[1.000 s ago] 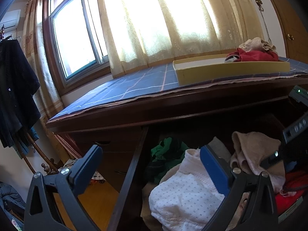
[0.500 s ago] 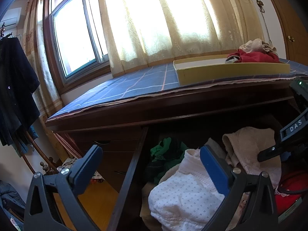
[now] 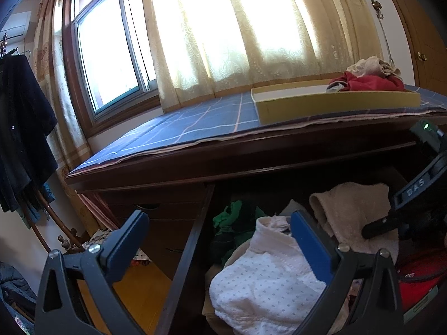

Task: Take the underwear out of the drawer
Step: 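Close the right gripper on the beige lace underwear, then lift the beige lace underwear with the right gripper over the tray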

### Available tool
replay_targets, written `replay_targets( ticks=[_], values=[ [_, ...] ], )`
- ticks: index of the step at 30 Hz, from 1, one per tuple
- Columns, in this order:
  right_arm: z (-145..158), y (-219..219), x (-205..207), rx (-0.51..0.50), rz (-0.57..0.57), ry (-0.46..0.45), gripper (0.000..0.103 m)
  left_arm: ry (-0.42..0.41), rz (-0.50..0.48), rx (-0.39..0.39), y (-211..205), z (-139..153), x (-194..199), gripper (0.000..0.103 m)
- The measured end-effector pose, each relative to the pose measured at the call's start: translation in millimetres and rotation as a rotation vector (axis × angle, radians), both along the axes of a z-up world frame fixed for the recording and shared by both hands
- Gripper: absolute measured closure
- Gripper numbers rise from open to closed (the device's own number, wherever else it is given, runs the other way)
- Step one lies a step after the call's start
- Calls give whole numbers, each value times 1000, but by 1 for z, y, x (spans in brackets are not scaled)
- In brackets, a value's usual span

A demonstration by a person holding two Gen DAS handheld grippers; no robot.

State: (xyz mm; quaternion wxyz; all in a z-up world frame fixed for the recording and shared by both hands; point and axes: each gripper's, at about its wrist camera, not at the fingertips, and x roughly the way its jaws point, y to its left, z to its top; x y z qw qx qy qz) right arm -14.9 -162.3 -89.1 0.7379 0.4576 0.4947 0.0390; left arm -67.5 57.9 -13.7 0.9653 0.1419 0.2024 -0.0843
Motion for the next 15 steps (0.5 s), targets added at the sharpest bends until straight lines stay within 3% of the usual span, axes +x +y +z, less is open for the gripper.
replay_targets(
  ticks=[5,15],
  values=[
    [26,-1,-15,-57,10,-108,85,-1,0,0,0,-1,-1,0],
    [94,-20,-69,-299,21,-317,86,-6,1,4,-2,1,-2,0]
  ],
)
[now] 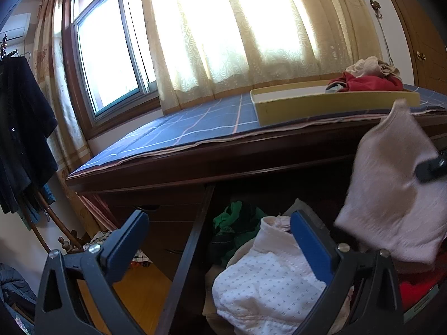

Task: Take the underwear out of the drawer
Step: 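Lift the beige lace underwear with the right gripper over the tray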

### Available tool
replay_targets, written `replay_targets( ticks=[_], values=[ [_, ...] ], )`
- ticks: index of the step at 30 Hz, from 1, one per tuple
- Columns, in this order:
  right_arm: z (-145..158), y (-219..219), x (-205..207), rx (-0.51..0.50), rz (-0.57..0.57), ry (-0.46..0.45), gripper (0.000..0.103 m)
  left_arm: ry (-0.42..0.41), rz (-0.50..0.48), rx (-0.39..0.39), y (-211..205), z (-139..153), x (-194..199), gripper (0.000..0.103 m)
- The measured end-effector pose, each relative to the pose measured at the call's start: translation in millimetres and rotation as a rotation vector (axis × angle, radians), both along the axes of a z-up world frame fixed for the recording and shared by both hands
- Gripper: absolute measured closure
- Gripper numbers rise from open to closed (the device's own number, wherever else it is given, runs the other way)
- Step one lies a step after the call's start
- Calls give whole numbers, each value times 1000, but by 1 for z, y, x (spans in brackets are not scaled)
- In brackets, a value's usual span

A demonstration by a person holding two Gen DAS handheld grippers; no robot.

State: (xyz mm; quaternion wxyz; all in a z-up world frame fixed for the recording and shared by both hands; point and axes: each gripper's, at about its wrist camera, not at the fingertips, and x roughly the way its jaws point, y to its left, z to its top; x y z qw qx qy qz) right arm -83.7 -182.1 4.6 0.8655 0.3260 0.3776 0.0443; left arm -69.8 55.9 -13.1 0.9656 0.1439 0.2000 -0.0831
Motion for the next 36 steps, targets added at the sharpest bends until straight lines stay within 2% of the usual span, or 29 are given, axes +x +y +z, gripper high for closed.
replay_targets(
  ticks=[10,16,22,25,31,36],
  values=[
    [45,-37,-37,-12,-31,-138,86,1,-1,3,-1,2,0,0],
    [91,-39,-44,-32,-19,-250,86,2,-1,3,-1,2,0,0],
    [129,-32,-24,-43,-35,-334,86,1,-2,4,-1,1,0,0],
    [141,-37,-8,-13,-50,-358,86,1,-1,3,-1,1,0,0],
    [149,-48,26,-27,-112,-415,86,1,-2,4,-2,1,0,0],
    [138,-57,65,-70,-154,-396,86,0,-1,4,-2,1,0,0]
  ],
)
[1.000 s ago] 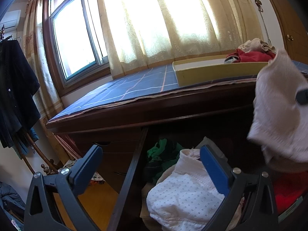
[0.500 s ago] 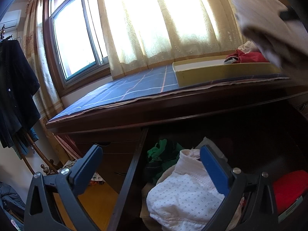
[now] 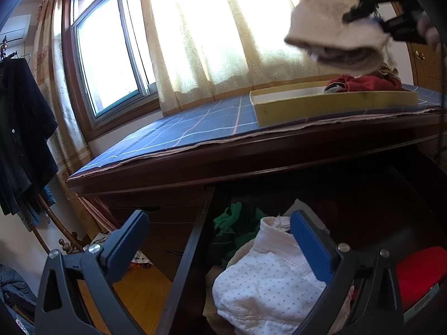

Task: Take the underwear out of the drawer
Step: 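Lift the beige lace underwear with the right gripper over the tray, then open the right gripper to release the beige lace underwear in the tray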

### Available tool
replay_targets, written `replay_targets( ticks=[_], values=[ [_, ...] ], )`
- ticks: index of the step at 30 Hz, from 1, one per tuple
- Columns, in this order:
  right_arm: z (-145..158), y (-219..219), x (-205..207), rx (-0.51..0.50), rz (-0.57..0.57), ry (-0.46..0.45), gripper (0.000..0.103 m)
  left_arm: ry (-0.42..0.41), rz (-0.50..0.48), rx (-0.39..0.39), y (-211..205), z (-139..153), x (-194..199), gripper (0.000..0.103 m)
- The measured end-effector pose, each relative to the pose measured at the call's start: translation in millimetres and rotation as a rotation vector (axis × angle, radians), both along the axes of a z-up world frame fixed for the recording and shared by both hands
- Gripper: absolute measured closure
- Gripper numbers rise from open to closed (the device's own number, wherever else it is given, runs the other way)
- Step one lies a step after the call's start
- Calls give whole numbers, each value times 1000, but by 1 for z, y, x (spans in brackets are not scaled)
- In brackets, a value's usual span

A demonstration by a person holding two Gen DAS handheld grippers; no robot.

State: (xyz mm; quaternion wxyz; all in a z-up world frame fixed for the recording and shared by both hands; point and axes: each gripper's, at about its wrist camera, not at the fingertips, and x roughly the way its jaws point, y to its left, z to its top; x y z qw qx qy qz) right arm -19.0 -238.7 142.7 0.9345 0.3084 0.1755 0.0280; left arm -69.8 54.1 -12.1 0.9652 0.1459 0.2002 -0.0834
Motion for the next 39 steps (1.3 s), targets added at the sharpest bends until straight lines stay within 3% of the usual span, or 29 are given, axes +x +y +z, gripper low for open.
replay_targets(
  ticks=[7,14,22,26,30,35,39],
  values=[
    [-31,-2,41,-80,-49,91,86,0,-1,-1,-1,1,1,0],
    [-44,0,51,-192,-112,150,86,-1,0,0,-1,1,1,0],
    [-62,-28,53,-129,-160,160,80,-3,-2,4,-1,2,1,0],
    [-60,-35,40,-41,-144,158,60,-3,-2,3,-1,2,1,0],
    [-53,-40,13,40,-145,78,52,-4,-3,5,-1,2,2,0],
    [-42,-34,-30,28,-153,16,49,-5,-2,5,0,3,2,0],
    [-37,-31,-65,25,-119,16,49,-5,-2,8,0,2,2,0]
  ],
)
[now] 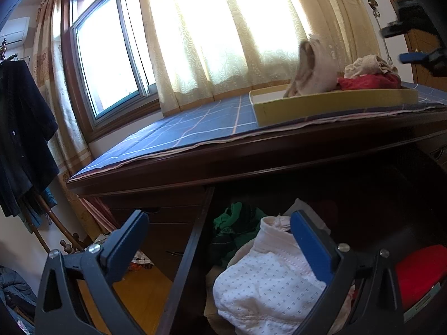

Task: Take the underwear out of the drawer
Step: 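Open the right gripper to release the beige lace underwear in the tray, then move the right tool down into the drawer toward the red garment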

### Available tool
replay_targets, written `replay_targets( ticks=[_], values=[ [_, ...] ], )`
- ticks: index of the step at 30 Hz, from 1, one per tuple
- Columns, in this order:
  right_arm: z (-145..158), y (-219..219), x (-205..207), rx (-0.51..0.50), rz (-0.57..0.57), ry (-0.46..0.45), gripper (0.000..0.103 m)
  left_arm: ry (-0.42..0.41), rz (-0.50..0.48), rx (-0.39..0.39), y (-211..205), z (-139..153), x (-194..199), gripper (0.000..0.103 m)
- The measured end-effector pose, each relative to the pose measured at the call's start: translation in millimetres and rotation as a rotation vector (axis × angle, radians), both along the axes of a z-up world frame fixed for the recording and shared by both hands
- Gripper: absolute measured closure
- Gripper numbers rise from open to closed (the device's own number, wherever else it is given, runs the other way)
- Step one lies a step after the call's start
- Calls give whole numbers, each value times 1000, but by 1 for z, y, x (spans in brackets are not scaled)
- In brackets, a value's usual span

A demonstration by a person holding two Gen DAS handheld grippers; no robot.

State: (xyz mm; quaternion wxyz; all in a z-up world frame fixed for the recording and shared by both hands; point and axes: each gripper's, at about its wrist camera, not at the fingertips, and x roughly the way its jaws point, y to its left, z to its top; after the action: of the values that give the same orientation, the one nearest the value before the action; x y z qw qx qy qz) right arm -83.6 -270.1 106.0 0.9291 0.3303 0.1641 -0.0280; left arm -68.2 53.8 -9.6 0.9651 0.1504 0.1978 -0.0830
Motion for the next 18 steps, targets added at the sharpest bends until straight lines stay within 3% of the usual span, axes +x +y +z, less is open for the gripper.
replay_targets(
  ticks=[6,10,18],
  values=[
    [-3,16,-53,-89,66,32,49,-3,6,4,0,-1,-1,0],
    [-22,31,-80,-161,113,108,48,-9,1,-2,0,-1,-1,0],
    [-54,51,-123,-186,206,228,48,-15,11,5,0,-2,-4,0]
  ],
)
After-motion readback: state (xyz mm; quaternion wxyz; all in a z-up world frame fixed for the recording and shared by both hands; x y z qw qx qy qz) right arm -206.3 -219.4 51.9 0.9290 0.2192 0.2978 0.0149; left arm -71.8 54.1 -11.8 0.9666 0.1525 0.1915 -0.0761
